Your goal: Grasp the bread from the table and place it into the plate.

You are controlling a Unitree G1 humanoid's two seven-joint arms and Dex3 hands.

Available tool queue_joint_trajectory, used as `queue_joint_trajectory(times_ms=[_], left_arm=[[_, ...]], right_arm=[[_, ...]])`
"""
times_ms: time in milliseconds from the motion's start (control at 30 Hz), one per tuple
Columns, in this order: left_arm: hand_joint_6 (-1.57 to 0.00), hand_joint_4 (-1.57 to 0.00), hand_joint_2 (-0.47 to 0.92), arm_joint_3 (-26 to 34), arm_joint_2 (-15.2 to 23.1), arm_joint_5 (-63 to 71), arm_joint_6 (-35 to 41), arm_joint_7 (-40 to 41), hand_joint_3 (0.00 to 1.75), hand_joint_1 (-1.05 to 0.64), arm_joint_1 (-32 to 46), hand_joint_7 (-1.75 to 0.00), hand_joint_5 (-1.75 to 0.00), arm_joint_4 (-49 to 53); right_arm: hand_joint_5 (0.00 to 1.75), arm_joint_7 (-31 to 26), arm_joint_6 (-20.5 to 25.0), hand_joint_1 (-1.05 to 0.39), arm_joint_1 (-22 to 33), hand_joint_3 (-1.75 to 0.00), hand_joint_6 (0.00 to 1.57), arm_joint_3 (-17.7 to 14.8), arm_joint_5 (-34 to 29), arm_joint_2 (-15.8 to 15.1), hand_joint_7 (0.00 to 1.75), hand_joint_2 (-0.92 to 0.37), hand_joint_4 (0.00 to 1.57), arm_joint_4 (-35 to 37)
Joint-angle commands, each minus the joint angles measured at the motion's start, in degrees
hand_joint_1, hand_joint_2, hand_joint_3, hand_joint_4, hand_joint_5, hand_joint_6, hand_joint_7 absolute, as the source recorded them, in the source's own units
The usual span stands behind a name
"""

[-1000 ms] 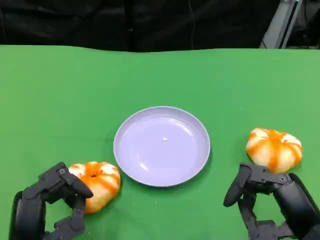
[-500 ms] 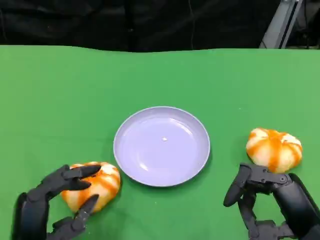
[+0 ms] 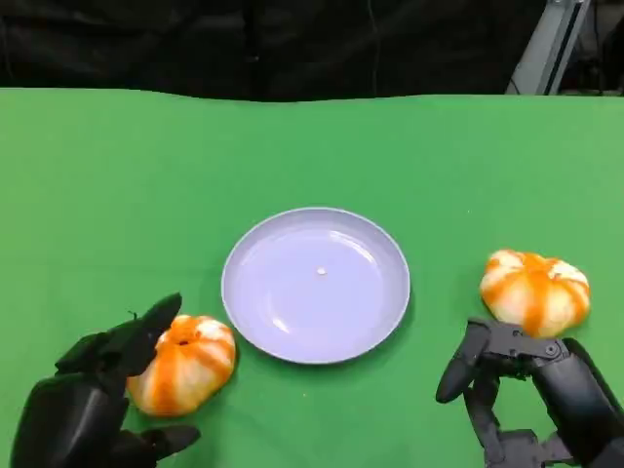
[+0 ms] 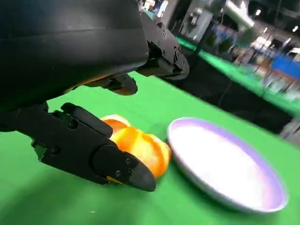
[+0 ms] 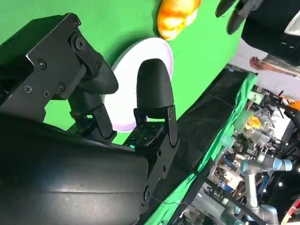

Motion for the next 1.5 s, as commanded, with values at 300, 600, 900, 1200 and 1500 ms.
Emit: queue_joint_trajectory(times_ms=[300,600,900,1200,1500], left_arm=[[-0.37,-0.36,0.86,-9.3,3.6,12.1,18.2,-4.9,0.00,-0.51,-5.0,-0.03,-0.26,-2.3],[-0.52,-0.61,0.92,-15.9,3.4,13.8,25.8,-5.0,0.02,-0.36,-15.0,-0.05,-0.28,11.3],[-0.81,-0.75,0.92,-16.4,6.7,8.5,19.6,5.6,0.27,-0.16,-17.7,-1.21,-1.66,19.4],[-0.68,-0.77,0.90,-12.8,7.6,4.8,19.9,9.6,0.18,-0.23,-12.7,-1.45,-1.75,9.6],[-0.74,-0.83,0.49,-12.3,8.1,2.4,4.9,21.7,1.04,-0.11,-14.1,-1.55,-1.75,10.1]], right_arm=[[1.66,-0.6,-0.1,0.10,0.8,-1.46,0.79,0.2,0.4,0.3,1.35,-0.31,0.83,-0.9],[1.68,-0.5,0.7,0.07,1.3,-1.45,0.79,0.2,0.0,0.1,1.36,-0.31,0.83,-2.3],[1.64,-0.2,-0.6,0.09,1.5,-1.44,0.79,-0.2,1.0,-0.3,1.35,-0.32,0.83,-1.7],[1.63,-0.1,1.1,0.09,1.4,-1.44,0.79,-0.2,0.3,-0.3,1.35,-0.32,0.83,-2.7],[1.64,0.6,0.8,0.09,1.6,-1.46,0.79,-0.1,1.0,-0.5,1.36,-0.31,0.83,-2.9]])
